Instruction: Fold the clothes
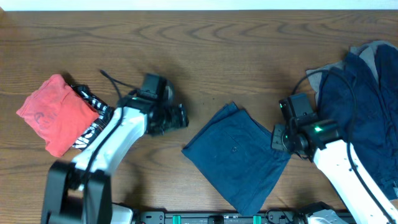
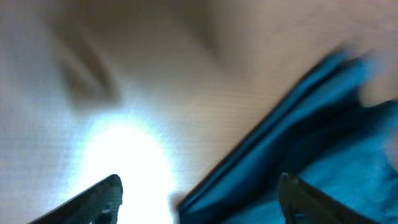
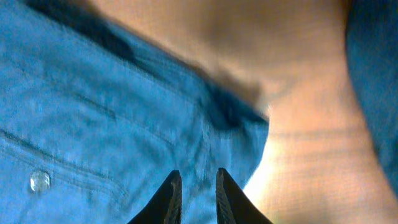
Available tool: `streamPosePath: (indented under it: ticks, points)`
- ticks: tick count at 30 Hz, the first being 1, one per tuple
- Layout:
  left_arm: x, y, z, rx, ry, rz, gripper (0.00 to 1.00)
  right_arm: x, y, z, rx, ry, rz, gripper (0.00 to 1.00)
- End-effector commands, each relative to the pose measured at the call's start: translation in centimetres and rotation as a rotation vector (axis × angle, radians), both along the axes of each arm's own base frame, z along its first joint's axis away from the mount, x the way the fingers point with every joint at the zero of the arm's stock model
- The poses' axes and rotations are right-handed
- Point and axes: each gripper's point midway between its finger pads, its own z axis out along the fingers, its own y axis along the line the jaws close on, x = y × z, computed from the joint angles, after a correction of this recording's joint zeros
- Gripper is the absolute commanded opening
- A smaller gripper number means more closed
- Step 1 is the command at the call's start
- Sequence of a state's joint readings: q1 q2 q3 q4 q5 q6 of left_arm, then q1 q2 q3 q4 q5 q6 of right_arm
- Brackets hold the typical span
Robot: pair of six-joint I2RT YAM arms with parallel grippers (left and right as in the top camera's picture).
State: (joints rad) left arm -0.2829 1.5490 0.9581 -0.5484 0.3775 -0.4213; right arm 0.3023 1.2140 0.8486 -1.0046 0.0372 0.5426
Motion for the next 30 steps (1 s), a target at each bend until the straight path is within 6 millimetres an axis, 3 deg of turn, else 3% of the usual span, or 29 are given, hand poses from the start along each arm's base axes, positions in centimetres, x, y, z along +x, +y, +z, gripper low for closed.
streamPosePath:
  ticks: [1,6,10,14,19,24,26,30]
  points:
    - [1.7,-0.8,1.6,-0.017,-0.093,-0.01,0.85,-1.6,1.3,-0.8,0.08,0.078,-0.026,0.18]
    - [1.7,-3.3,0.5,-0.067,-0.083,-0.074,0.88,-4.3,1.8,-4.5,0.13,0.179,-0.088,0.17]
    - [0.2,-4.9,-2.3,-0.059,0.005,-0.126,0.88,-5.2,3.0,-6.6,0.213,0.191,-0.077,0.18]
    - [-1.7,-6.5,-4.4,-0.086,0.103,-0.179,0.89,-5.3,2.3,-8.0,0.187,0.173,-0.099,0.2]
    - [-3.1,-6.6,-5.9,-0.063,0.173,-0.193,0.93,-2.0,1.3,-8.8,0.122,0.025,-0.134,0.22]
    - [-3.9,-6.4,-6.0,-0.058,0.209,-0.193,0.96,2.6,2.6,-8.9,0.163,-0.131,-0.081,0.19]
    - [-3.9,-6.5,-5.9,-0.064,0.21,-0.194,0.99,4.1,3.2,-9.4,0.171,-0.174,-0.05,0.24]
    - [-3.5,-6.3,-5.8,-0.066,0.197,-0.184,0.98,5.2,3.5,-10.9,0.169,-0.182,-0.037,0.32]
